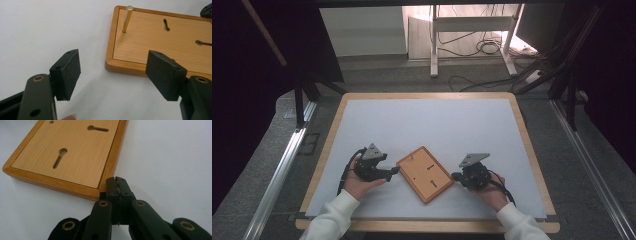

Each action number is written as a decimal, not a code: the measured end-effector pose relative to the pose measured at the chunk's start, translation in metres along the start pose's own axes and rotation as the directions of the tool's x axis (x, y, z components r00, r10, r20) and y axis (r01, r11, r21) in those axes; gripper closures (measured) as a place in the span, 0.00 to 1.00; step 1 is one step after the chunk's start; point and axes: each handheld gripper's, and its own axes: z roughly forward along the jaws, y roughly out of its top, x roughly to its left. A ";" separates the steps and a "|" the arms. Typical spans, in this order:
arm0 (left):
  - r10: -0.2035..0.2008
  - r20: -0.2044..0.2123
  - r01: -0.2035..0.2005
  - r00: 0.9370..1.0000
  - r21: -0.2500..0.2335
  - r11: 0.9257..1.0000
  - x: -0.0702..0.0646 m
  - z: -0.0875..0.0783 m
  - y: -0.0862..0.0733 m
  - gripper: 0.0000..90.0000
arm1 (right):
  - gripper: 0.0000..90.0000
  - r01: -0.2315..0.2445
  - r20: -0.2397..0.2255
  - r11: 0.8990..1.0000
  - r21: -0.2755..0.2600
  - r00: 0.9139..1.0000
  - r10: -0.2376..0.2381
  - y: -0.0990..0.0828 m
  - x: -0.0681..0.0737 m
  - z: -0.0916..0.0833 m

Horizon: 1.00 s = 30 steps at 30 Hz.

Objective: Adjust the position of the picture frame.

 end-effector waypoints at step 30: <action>0.003 -0.006 -0.003 1.000 0.013 1.000 0.002 0.000 -0.002 0.31 | 1.00 0.038 -0.044 0.999 0.005 0.998 -0.037 -0.005 0.054 -0.007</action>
